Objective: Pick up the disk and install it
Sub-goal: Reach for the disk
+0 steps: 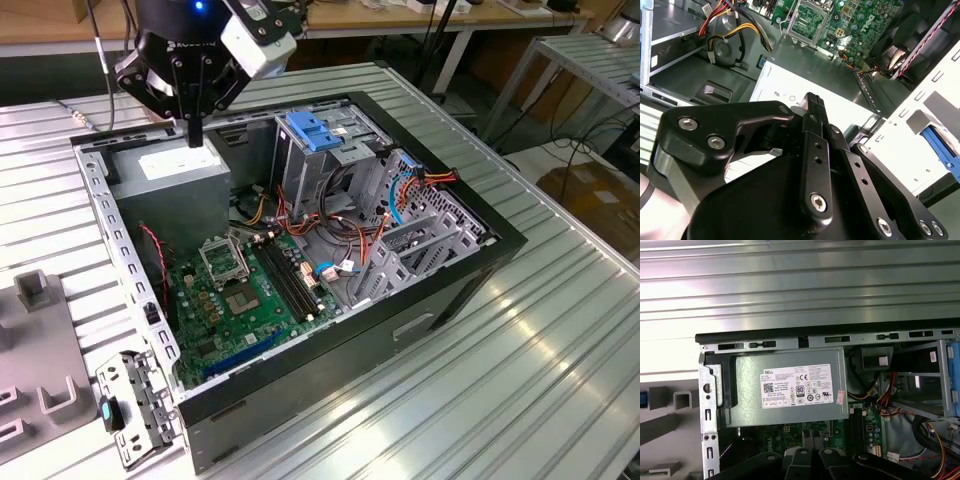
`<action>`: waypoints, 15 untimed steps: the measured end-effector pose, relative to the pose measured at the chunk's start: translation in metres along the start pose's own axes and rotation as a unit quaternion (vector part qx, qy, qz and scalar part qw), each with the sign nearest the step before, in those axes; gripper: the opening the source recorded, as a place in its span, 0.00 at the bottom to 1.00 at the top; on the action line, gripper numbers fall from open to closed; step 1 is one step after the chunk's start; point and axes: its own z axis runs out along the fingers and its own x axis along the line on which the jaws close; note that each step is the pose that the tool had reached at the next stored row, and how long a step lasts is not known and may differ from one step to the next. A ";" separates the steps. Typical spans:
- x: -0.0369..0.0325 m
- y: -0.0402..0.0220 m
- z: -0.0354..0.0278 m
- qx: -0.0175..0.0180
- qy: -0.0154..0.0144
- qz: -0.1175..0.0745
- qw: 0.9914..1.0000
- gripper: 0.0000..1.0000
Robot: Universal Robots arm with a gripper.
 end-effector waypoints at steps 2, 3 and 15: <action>0.0008 -0.0001 0.0000 0.000 0.000 0.000 1.000 0.11; 0.0013 -0.0001 0.0000 0.000 0.000 0.000 1.000 0.11; 0.0067 -0.0005 -0.0002 0.000 0.000 0.000 1.000 0.11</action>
